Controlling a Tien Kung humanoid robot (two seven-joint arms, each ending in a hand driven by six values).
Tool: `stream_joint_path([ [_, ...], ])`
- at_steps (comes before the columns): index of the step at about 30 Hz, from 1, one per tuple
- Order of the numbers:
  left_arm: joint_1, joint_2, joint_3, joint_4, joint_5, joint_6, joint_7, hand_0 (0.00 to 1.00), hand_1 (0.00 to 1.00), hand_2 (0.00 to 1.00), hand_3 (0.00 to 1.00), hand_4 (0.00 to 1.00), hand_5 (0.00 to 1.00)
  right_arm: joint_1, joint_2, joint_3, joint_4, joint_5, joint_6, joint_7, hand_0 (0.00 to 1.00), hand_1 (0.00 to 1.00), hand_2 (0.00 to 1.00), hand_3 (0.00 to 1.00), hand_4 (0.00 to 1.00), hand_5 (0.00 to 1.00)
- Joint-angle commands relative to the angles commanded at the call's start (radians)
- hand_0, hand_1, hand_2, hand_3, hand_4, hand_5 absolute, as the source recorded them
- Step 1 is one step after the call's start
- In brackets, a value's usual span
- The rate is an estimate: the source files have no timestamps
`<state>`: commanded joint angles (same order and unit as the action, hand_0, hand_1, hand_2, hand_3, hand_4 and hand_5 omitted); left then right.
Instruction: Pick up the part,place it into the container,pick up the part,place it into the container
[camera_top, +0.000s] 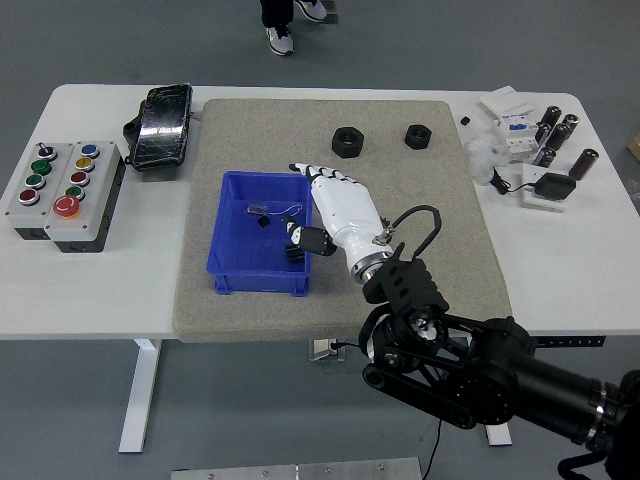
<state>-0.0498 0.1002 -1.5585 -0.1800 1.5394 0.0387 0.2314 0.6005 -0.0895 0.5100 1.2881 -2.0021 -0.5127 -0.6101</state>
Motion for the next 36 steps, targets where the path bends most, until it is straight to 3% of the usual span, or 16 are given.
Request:
stream_joint_path([
  [6, 0.002, 0.0, -0.002, 0.0, 0.002, 0.0, 0.001, 0.63, 0.552, 0.529, 0.605, 0.655, 0.356, -0.036, -0.038, 0.052, -0.059, 0.067, 0.026, -0.014, 0.729, 0.86, 0.859, 0.859, 0.716, 0.256],
  [7, 0.001, 0.0, -0.002, 0.0, 0.002, 0.0, 0.001, 0.629, 0.552, 0.53, 0.605, 0.654, 0.357, -0.039, -0.038, 0.051, -0.07, 0.078, 0.027, -0.011, 0.72, 0.854, 0.86, 0.859, 0.768, 0.29],
  [12, -0.003, 0.0, 0.0, 0.0, 0.004, 0.0, -0.001, 0.629, 0.552, 0.53, 0.605, 0.654, 0.357, -0.041, -0.019, 0.036, -0.133, 0.111, 0.037, 0.003, 0.72, 0.854, 0.86, 0.859, 0.768, 0.29],
  [13, -0.004, 0.0, 0.001, 0.0, 0.003, 0.0, -0.002, 0.63, 0.552, 0.529, 0.605, 0.654, 0.357, -0.04, -0.016, 0.033, -0.145, 0.114, 0.04, 0.005, 0.715, 0.847, 0.86, 0.86, 0.809, 0.365],
  [18, -0.006, 0.0, 0.003, 0.0, 0.004, -0.001, -0.002, 0.63, 0.552, 0.529, 0.605, 0.654, 0.357, -0.034, -0.002, 0.027, -0.205, 0.111, 0.069, 0.005, 0.715, 0.847, 0.86, 0.86, 0.809, 0.365],
  [19, -0.006, 0.0, 0.002, 0.0, 0.005, -0.001, -0.002, 0.63, 0.552, 0.529, 0.605, 0.654, 0.358, -0.032, -0.001, 0.027, -0.213, 0.111, 0.074, 0.005, 0.711, 0.835, 0.853, 0.858, 0.905, 0.424],
  [25, -0.005, -0.001, -0.001, 0.0, 0.009, -0.002, 0.0, 0.63, 0.552, 0.529, 0.605, 0.652, 0.355, -0.026, 0.008, 0.022, -0.254, 0.1, 0.095, 0.003, 0.696, 0.807, 0.82, 0.844, 0.896, 0.407],
  [30, -0.008, -0.001, 0.0, 0.0, 0.008, -0.002, -0.002, 0.63, 0.552, 0.529, 0.605, 0.652, 0.355, -0.022, 0.015, 0.009, -0.269, 0.107, 0.08, 0.011, 0.696, 0.807, 0.82, 0.844, 0.896, 0.407],
  [31, -0.008, -0.001, 0.001, 0.0, 0.008, -0.002, -0.002, 0.63, 0.552, 0.529, 0.605, 0.653, 0.358, -0.022, 0.016, 0.007, -0.271, 0.109, 0.075, 0.013, 0.605, 0.696, 0.661, 0.692, 0.528, 0.226],
  [36, -0.009, -0.001, 0.004, 0.0, 0.006, -0.002, -0.004, 0.63, 0.552, 0.529, 0.605, 0.653, 0.358, -0.023, 0.017, 0.003, -0.28, 0.124, 0.046, 0.039, 0.605, 0.696, 0.661, 0.692, 0.528, 0.226],
])
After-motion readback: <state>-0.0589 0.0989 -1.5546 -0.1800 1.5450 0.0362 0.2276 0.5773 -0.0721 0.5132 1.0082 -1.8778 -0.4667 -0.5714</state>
